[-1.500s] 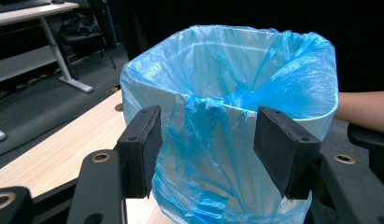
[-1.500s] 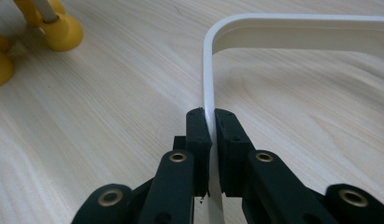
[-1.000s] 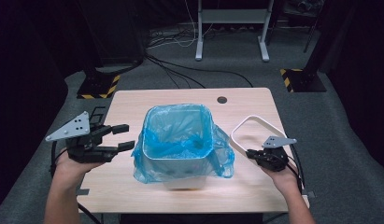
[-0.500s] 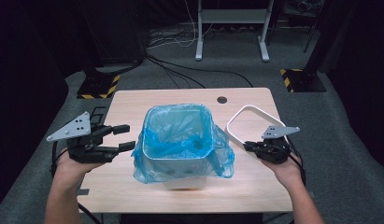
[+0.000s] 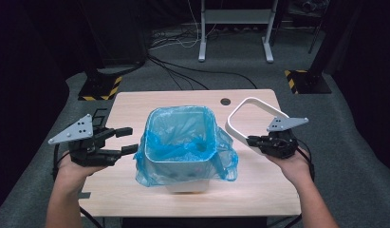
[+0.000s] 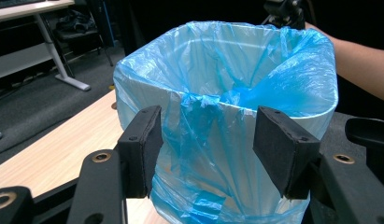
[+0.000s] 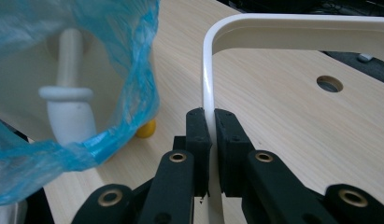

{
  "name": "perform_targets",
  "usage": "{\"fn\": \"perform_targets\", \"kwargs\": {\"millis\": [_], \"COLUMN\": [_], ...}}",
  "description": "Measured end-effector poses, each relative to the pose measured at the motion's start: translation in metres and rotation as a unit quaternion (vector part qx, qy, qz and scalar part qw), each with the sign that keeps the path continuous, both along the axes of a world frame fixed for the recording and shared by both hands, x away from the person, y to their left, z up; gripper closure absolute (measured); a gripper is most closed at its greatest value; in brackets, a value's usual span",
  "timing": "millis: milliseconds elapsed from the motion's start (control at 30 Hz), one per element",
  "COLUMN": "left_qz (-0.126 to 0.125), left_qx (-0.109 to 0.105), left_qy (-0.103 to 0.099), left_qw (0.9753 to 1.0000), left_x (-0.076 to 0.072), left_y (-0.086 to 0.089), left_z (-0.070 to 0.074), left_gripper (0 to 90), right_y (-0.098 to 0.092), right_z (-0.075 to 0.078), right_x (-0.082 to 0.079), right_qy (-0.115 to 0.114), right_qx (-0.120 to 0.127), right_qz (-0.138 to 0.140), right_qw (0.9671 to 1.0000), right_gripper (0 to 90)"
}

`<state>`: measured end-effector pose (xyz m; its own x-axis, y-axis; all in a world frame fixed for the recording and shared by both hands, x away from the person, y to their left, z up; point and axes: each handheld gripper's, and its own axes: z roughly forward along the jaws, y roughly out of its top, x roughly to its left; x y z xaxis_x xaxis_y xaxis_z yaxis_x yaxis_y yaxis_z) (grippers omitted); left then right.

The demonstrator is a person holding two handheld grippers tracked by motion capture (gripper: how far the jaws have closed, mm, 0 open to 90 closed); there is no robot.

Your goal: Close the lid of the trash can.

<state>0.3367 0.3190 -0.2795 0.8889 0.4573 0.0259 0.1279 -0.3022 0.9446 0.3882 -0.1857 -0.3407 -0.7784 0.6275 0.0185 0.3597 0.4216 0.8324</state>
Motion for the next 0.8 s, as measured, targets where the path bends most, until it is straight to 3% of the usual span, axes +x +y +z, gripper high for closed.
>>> {"fn": "perform_targets", "kwargs": {"millis": [167,533,800], "left_qz": [0.000,-0.001,-0.001], "left_qx": [-0.001,0.000,0.000], "left_qy": [0.000,0.001,0.003], "left_qw": [1.0000,1.0000,1.0000], "left_x": [0.000,0.000,0.000], "left_y": [0.000,-0.001,0.000], "left_z": [0.000,0.000,-0.001], "left_gripper": [41.5,41.6,41.8], "right_y": [0.003,0.003,0.010], "right_z": [0.013,0.040,0.072], "right_x": [-0.001,-0.005,-0.011], "right_qy": [-0.003,-0.011,-0.023], "right_qx": [-0.006,0.016,0.020], "right_qz": [0.006,0.019,0.053], "right_qw": [1.0000,0.9996,0.9981], "right_gripper": [84.6,84.5,84.6]}}
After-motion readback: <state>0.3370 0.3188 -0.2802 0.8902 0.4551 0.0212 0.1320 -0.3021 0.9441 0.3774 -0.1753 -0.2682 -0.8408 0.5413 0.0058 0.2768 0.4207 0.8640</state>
